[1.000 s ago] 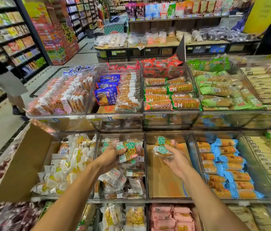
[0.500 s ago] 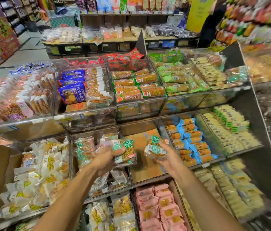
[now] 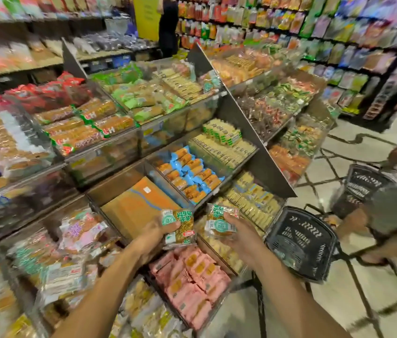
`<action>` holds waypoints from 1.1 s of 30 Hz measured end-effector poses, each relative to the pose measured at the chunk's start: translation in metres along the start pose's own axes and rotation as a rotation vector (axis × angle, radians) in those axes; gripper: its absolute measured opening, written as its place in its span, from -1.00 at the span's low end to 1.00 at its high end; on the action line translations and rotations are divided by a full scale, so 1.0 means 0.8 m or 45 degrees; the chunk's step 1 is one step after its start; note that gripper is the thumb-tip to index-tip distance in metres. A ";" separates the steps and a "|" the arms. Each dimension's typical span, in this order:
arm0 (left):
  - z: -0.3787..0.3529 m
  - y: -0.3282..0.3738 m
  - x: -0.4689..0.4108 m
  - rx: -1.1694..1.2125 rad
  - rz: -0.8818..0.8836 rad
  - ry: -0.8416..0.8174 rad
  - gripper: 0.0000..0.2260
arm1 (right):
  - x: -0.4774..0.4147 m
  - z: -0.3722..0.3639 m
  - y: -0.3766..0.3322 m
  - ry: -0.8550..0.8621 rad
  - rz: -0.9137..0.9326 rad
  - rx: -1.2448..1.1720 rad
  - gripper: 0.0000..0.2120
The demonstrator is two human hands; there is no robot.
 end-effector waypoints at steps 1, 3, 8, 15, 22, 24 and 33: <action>-0.019 0.002 -0.001 -0.035 0.000 -0.026 -0.74 | 0.006 0.017 -0.002 0.032 0.009 -0.020 -0.05; -0.052 0.000 -0.011 -0.122 0.001 -0.075 -0.79 | 0.017 0.054 -0.006 0.116 0.034 -0.108 -0.10; -0.149 0.003 -0.036 -0.412 -0.034 -0.235 -0.30 | 0.042 0.148 -0.022 0.235 0.081 -0.224 -0.44; -0.300 -0.003 -0.053 -0.344 0.128 -0.322 -0.49 | 0.074 0.279 -0.051 0.310 0.121 -0.357 -0.61; -0.435 -0.032 -0.081 -0.287 0.180 -0.439 -0.27 | 0.074 0.403 -0.066 0.369 0.163 -0.303 -0.62; -0.462 -0.038 -0.083 -0.316 0.211 -0.458 -0.36 | 0.069 0.426 -0.064 0.424 0.157 -0.350 -0.64; -0.595 -0.023 -0.123 -0.358 0.178 -0.540 -0.68 | 0.020 0.546 -0.089 0.537 0.144 -0.421 -0.65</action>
Point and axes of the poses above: each hand's wrist, its own x-axis away from the middle knuckle, its own z-axis out of the back of the hand, y = z × x, the point moved 1 cm from there along -x, towards the middle knuckle, and after that the axes turned 4 degrees about y, right-handed, at the moved point
